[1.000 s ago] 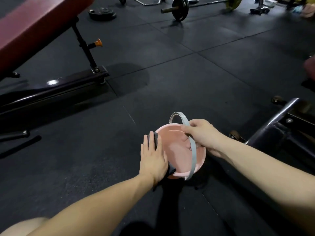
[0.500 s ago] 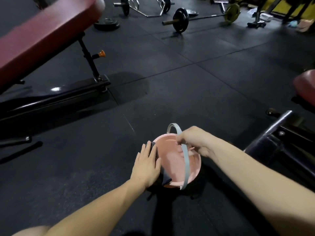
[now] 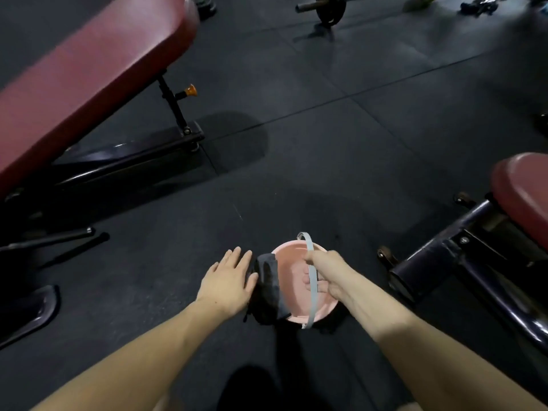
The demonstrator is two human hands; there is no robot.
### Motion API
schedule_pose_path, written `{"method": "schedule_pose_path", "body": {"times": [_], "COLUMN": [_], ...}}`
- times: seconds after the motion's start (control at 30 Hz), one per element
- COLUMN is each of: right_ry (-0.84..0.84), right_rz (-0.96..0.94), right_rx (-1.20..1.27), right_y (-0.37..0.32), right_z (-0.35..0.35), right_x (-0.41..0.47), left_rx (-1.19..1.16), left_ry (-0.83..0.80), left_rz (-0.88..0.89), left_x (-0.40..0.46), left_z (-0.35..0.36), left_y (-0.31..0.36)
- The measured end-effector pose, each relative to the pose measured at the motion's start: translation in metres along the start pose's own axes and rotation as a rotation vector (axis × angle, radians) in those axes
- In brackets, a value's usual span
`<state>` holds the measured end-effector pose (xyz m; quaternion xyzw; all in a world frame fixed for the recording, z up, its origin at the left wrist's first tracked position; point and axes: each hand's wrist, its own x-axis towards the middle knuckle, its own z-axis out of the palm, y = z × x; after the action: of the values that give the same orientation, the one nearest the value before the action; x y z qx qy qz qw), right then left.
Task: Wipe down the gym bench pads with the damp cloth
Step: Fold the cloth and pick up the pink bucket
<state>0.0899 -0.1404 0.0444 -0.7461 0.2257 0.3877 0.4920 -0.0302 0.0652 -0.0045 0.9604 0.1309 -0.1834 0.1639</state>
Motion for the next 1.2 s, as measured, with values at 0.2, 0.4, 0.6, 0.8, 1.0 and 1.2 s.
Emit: {"method": "schedule_pose_path", "body": {"times": [0.2,0.4,0.6,0.8,1.0,1.2], "right_ry": [0.016,0.057,0.103,0.176,0.198,0.209], "right_rz": [0.106,0.142,0.106,0.015,-0.037,-0.025], "right_rx": [0.102,0.174,0.274,0.396,0.497,0.519], "right_y": [-0.055,-0.147,-0.241,-0.306,-0.363,-0.427], "right_z": [-0.016,-0.044,-0.080,-0.108,-0.135,-0.183], "right_x": [-0.121,-0.283,-0.429,-0.488,-0.477,-0.431], "left_rx": [0.057,0.077,0.056,0.064,0.145,0.147], "left_ry": [-0.037,-0.028,0.045,0.096,0.103,0.116], "left_rz": [0.015,0.087,0.104,0.214,0.297,0.302], "left_x": [-0.073,-0.162,-0.223,-0.202,-0.138,-0.059], "left_z": [-0.120,-0.284,-0.449,-0.542,-0.593,-0.637], "left_y": [0.030,0.070,0.088,0.122,0.163,0.216]}}
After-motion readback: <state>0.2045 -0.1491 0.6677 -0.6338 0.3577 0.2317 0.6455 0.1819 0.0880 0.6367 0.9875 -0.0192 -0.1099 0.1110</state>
